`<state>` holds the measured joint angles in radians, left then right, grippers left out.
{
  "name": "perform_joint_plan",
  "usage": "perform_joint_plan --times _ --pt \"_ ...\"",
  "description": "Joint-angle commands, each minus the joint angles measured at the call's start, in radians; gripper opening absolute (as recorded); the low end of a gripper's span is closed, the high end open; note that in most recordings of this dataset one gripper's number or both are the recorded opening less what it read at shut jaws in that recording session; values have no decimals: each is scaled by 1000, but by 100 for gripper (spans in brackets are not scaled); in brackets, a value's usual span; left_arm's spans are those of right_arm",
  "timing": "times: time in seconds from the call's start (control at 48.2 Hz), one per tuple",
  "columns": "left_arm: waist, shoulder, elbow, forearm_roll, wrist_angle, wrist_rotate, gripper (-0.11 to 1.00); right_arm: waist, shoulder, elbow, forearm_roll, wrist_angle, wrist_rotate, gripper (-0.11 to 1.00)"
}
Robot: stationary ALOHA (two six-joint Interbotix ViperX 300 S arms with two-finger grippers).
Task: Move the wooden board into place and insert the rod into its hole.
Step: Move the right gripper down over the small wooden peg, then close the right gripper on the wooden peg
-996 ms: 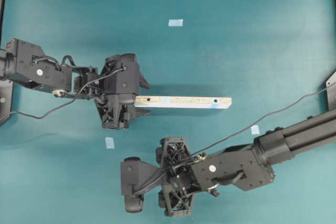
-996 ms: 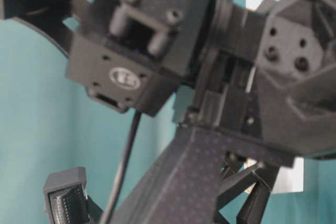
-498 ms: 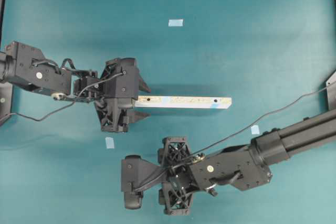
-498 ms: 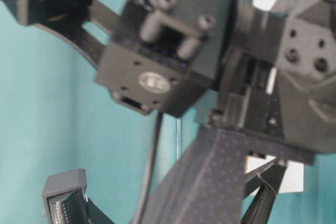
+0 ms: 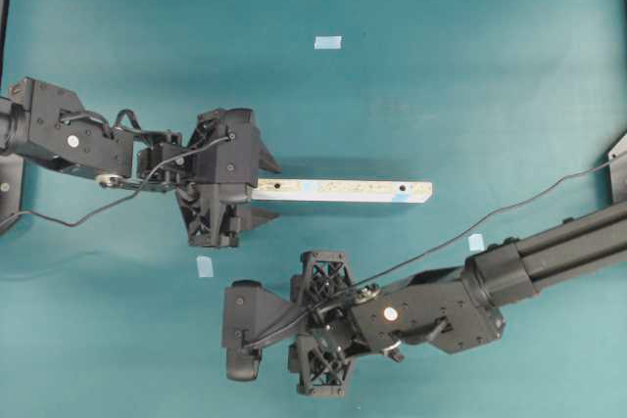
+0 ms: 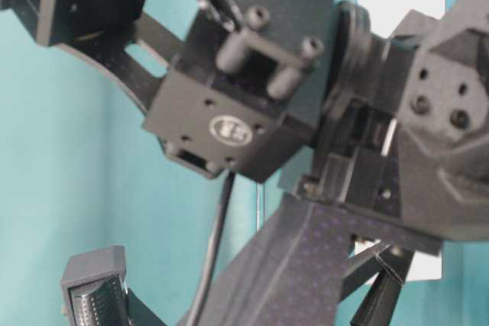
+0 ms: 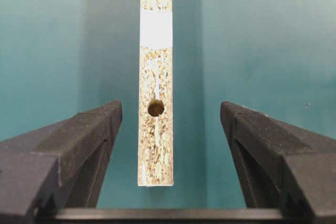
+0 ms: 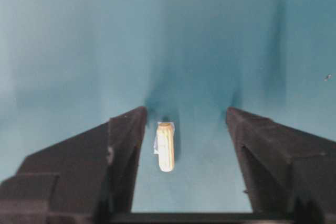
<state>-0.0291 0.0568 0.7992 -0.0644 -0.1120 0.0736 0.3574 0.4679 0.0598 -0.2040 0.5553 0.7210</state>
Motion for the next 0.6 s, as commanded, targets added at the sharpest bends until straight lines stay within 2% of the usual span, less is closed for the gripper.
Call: perform_joint_plan --times 0.0,0.581 --pt "-5 -23 -8 2 -8 -2 78 2 -21 -23 -3 -6 2 62" --pt "-5 -23 -2 2 -8 -2 78 21 -15 -18 -2 -5 0 60"
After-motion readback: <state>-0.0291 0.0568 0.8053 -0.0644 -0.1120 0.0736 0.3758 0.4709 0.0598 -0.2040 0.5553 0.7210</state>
